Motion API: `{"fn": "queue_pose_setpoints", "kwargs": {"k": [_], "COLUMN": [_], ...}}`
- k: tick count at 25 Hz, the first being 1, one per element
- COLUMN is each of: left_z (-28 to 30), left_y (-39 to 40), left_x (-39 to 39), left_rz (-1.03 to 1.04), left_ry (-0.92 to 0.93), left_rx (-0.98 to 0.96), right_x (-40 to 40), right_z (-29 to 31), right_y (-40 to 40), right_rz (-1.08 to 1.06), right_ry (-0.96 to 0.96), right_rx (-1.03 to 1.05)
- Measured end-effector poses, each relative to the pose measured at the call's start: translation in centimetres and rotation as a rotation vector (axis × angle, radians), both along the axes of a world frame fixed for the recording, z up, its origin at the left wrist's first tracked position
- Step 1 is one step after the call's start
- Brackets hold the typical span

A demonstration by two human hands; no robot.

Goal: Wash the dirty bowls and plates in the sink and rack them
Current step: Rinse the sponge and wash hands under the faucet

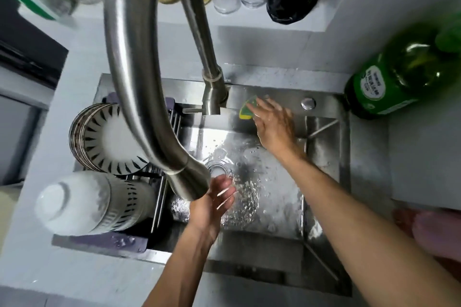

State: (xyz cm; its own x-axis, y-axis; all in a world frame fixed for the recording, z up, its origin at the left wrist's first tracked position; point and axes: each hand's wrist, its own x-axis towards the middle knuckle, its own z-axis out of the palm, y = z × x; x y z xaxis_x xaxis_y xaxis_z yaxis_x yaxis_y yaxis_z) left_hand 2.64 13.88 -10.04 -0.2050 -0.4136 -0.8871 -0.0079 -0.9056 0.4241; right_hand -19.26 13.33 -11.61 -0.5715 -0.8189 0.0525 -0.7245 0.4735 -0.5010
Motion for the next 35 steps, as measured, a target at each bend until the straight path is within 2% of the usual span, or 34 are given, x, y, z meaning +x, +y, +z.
{"fn": "queue_pose_setpoints", "kwargs": {"k": [3, 6, 7, 8, 9, 10, 12, 14, 16, 18, 21, 22, 23, 25, 27, 29, 31, 33, 35], "left_z": [0.5, 0.7, 0.8, 0.8, 0.9, 0.9, 1.3, 2.7, 4.1, 4.9, 4.5, 5.0, 5.6, 6.7, 7.6, 7.8, 8.2, 7.9, 7.5], "left_y": [-0.7, -0.9, -0.8, -0.7, -0.7, -0.5, -0.7, -1.4, -2.3, -2.9, -2.0, -1.6, -1.5, -2.0, -3.2, -4.0, -4.1, -3.9, -4.0], "left_x": [1.0, 0.9, 0.6, 0.2, 0.0, -0.2, -0.6, -0.8, -0.3, 0.3, 0.0, -0.3, -0.2, 0.7, 2.0, 3.2, 3.8, 4.3, 4.8], "left_rz": [-0.009, 0.013, 0.04, 0.059, 0.071, 0.092, 0.125, 0.217, 0.273, 0.183, 0.109, 0.104, 0.103, 0.182, 0.288, 0.244, 0.087, -0.072, -0.163], "left_ry": [0.015, 0.038, 0.064, 0.087, 0.106, 0.108, 0.107, 0.239, 0.346, 0.251, 0.017, -0.014, 0.034, 0.241, 0.427, 0.438, 0.312, 0.184, 0.153], "left_rx": [-0.04, -0.082, -0.075, -0.063, -0.056, -0.056, -0.04, 0.018, 0.034, -0.035, -0.151, -0.164, -0.14, -0.024, 0.005, -0.045, -0.121, -0.157, -0.135], "right_x": [-1.7, -1.8, -0.6, 1.4, 4.0, 6.9, 12.2, 15.5, 16.6, 16.6, 16.5, 16.7, 17.0, 18.0, 19.2, 20.3, 20.0, 18.9, 17.2], "right_z": [1.1, 1.2, 1.7, 2.2, 3.1, 3.8, 5.6, 7.8, 8.0, 9.0, 7.9, 7.9, 7.8, 8.5, 9.5, 10.2, 10.2, 10.5, 12.4], "right_y": [-2.8, -2.9, -2.2, -0.9, 0.3, 1.2, 1.6, 1.7, 1.7, 1.3, 1.1, 1.2, 1.1, 0.7, -0.5, -1.8, -1.9, -0.2, 2.8], "right_rz": [-0.024, 0.09, 0.065, 0.066, 0.159, 0.247, 0.252, 0.111, -0.147, -0.29, -0.605, -0.638, -0.679, -0.712, -0.678, -0.734, -0.725, -0.654, -0.552], "right_ry": [0.117, 0.053, 0.077, 0.08, 0.05, -0.061, -0.445, -0.813, -0.988, -1.208, -1.672, -1.695, -1.698, -1.833, -1.948, -1.966, -1.855, -1.524, -1.076], "right_rx": [0.105, 0.333, 0.31, 0.172, 0.015, -0.084, -0.03, 0.069, 0.113, 0.039, -0.184, -0.207, -0.243, -0.39, -0.519, -0.54, -0.44, -0.275, -0.244]}}
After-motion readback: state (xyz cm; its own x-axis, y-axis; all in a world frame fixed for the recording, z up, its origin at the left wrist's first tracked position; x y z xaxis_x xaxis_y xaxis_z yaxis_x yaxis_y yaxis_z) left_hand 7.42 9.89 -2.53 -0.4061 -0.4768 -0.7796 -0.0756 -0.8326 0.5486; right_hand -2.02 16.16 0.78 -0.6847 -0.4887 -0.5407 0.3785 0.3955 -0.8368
